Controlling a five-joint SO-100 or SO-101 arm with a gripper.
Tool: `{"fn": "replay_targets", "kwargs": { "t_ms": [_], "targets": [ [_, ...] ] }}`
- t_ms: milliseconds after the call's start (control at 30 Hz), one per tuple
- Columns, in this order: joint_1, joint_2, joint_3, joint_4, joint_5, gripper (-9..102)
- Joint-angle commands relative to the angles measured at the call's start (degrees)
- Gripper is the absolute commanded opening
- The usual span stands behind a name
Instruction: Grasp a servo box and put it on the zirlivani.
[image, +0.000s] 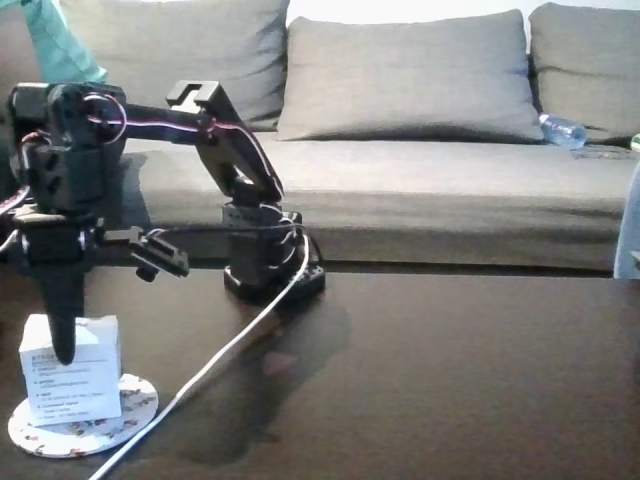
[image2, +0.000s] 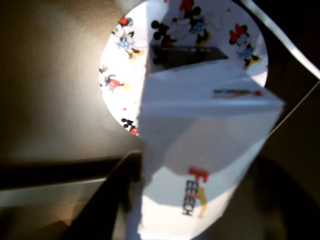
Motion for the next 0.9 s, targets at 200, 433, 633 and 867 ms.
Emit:
{"fn": "replay_targets", "kwargs": {
  "t_ms": [200,433,633,867],
  "targets": [
    [0.7,0.9,-2.5,1.2,-2.1,33],
    [1.4,1.0,-4.1,4.3,-4.0,33],
    [2.2,1.9,-7.0,4.7,-4.1,33],
    [1.8,13.7,3.5,4.7,-6.9,33]
  ]
}}
